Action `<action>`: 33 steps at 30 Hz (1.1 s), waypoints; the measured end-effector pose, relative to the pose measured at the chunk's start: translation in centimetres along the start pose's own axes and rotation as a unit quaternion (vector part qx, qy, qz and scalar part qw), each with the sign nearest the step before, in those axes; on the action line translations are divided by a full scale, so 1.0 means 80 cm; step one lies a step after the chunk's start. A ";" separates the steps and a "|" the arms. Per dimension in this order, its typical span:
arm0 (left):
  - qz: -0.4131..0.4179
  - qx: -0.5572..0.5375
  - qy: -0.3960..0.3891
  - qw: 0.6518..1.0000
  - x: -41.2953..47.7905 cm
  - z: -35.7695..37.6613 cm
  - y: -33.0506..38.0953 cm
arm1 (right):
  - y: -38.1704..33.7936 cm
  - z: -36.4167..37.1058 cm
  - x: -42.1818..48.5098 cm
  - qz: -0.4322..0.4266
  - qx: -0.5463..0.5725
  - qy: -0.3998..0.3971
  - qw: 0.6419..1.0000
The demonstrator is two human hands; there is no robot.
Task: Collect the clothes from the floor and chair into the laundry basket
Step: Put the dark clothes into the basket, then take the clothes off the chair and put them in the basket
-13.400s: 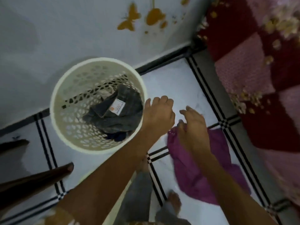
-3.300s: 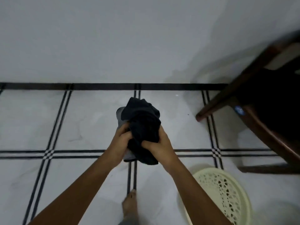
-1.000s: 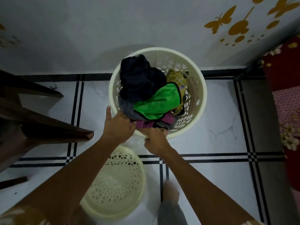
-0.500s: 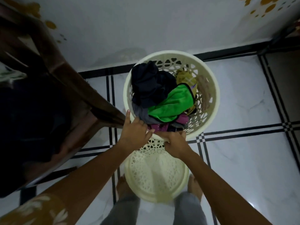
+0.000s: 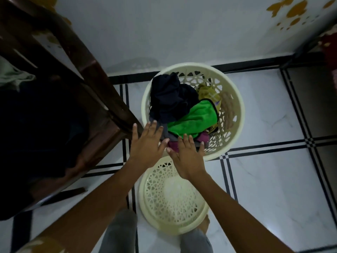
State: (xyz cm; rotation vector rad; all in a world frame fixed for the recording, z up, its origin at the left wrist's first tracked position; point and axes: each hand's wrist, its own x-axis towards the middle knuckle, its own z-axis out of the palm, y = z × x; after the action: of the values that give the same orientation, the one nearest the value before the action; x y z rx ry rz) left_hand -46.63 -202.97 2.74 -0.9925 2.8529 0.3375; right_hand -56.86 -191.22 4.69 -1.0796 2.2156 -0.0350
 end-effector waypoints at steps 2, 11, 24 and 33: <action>-0.017 -0.053 0.073 0.996 0.006 -0.028 -0.017 | -0.034 -0.019 0.008 -0.038 0.035 0.071 0.996; -0.326 -0.102 0.228 0.912 -0.049 -0.149 -0.280 | -0.316 -0.044 0.086 -0.202 0.153 0.109 0.961; -0.563 -0.530 0.051 0.632 -0.058 -0.121 -0.462 | -0.519 0.067 0.163 -0.082 0.317 -0.144 0.934; -0.377 -0.804 0.194 0.416 -0.074 -0.189 -0.434 | -0.528 0.010 0.142 -0.117 0.418 -0.032 0.900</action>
State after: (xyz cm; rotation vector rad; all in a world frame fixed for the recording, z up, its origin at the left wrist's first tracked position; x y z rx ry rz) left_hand -20.73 -229.53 12.35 -2.3425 0.7963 3.0461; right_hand -32.18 -226.90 10.37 -0.8063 1.6920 -0.9494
